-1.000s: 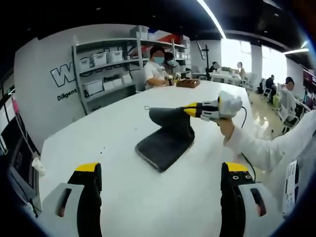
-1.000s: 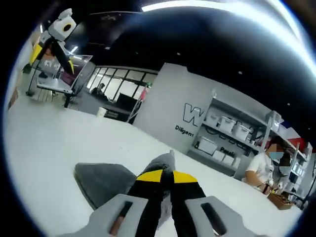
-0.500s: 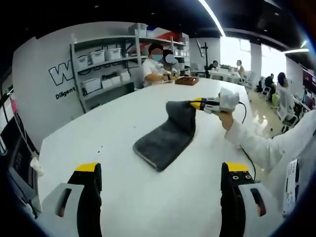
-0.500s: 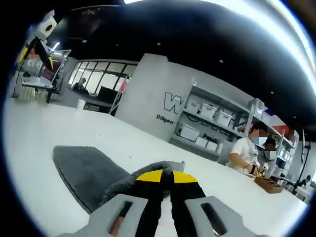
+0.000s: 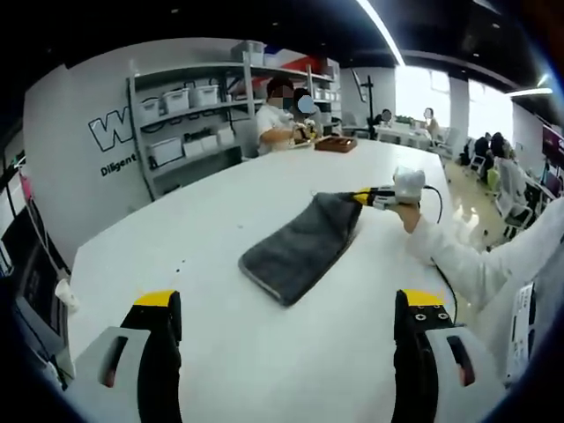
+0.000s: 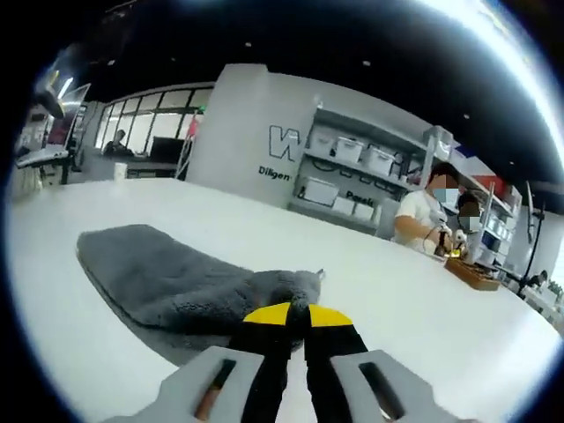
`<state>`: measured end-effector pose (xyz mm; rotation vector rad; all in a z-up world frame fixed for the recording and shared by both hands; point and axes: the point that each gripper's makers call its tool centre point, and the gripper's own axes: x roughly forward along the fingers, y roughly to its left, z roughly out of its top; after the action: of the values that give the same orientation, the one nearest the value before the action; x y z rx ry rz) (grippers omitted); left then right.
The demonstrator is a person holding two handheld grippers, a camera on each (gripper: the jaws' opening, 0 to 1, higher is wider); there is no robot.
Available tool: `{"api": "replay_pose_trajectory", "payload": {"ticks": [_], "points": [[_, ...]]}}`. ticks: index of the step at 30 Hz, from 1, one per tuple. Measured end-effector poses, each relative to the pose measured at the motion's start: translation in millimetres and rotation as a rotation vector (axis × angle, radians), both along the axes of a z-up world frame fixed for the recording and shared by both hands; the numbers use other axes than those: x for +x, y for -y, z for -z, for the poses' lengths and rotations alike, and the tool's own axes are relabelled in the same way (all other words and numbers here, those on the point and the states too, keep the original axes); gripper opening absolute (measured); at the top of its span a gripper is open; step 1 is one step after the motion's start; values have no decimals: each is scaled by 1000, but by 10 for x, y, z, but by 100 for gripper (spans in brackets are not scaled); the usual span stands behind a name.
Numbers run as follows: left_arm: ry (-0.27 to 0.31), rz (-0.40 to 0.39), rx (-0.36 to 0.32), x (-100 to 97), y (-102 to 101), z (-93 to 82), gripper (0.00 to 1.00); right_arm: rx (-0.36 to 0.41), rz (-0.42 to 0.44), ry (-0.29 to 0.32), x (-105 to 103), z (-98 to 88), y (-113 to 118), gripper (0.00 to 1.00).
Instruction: Open the folded towel by lifting each exposed corner and separating the folded layers until the towel lies flat within the target outline without major curled edges
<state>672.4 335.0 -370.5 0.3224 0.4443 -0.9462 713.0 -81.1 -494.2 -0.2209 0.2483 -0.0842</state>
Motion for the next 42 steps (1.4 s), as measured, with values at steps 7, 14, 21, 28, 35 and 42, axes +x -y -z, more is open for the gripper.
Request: {"api": "replay_pose_trajectory", "payload": {"ticks": [7,14,21,28,35,42], "points": [[-3,-7,6,5,-26,4,100,63,46,-81,-42,266,161,0],[1,-8,-5,11,-38,-27,100,97,62,-142,-76,430,190,1],[1,-10,-11,5,-43,-25,100,54,97,-149,-180,355,244,13],[3,-8,-22,8,-50,-46,100,24,138,-147,-266,231,186,46],[7,-7,-34,-7,-75,-63,100,-90,-18,-131,-128,86,-451,61],[11,-9,-40,-13,-85,-73,100,53,-219,-72,-83,-57,-1098,80]]}}
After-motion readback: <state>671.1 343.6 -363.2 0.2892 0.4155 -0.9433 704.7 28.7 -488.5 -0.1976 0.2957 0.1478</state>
